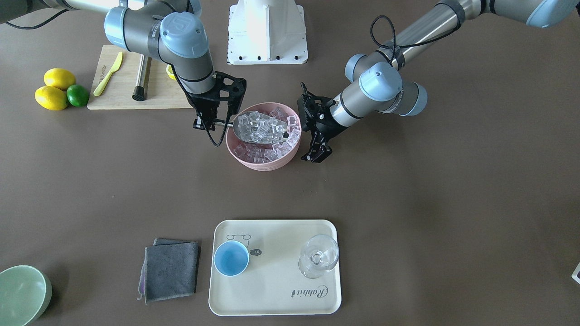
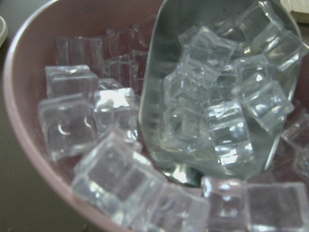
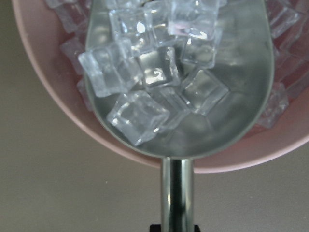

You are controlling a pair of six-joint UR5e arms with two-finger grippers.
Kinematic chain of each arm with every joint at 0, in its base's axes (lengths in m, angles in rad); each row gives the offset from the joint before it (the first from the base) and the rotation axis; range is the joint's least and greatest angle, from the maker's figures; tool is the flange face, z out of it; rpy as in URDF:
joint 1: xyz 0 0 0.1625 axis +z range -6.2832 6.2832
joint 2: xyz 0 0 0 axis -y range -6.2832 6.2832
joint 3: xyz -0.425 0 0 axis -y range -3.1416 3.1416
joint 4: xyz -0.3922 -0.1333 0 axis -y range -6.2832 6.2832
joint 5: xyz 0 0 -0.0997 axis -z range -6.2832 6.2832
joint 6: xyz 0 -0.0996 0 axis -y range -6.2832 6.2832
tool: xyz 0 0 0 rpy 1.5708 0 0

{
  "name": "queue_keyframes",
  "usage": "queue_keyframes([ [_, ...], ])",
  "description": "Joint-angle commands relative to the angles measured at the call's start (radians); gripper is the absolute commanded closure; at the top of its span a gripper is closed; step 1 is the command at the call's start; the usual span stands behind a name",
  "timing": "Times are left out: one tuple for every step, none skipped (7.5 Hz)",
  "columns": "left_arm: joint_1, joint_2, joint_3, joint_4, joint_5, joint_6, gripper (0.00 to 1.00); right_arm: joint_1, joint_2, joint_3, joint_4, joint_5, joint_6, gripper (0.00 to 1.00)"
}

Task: Put ice in cup with scoop
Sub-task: 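Lift the ice-filled scoop out of the bowl toward the light-blue cup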

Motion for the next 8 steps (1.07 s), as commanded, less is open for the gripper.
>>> queue_keyframes([
  [-0.001,0.000,0.000,0.000,0.000,0.000,0.01,0.043,-0.002,0.087,-0.107,0.067,-0.028,1.00],
  [-0.003,0.001,-0.003,-0.002,-0.001,0.000,0.01,0.066,-0.005,0.094,-0.107,0.114,-0.033,1.00],
  [-0.003,0.001,-0.003,-0.002,-0.002,0.000,0.01,0.087,-0.008,0.097,-0.104,0.132,-0.032,1.00],
  [-0.006,0.003,-0.005,-0.002,-0.009,0.000,0.01,0.118,-0.011,0.095,-0.104,0.161,-0.027,1.00],
  [-0.012,0.003,-0.005,-0.002,-0.017,0.002,0.01,0.159,-0.018,0.095,-0.107,0.205,-0.009,1.00],
  [-0.015,0.003,-0.005,0.000,-0.026,0.000,0.01,0.197,-0.036,0.095,-0.107,0.221,0.031,1.00],
  [-0.015,0.011,-0.005,-0.002,-0.026,0.002,0.01,0.236,-0.048,0.092,-0.112,0.219,0.074,1.00],
  [-0.021,0.020,-0.005,0.000,-0.026,0.002,0.01,0.282,-0.054,0.072,-0.115,0.221,0.102,1.00],
])
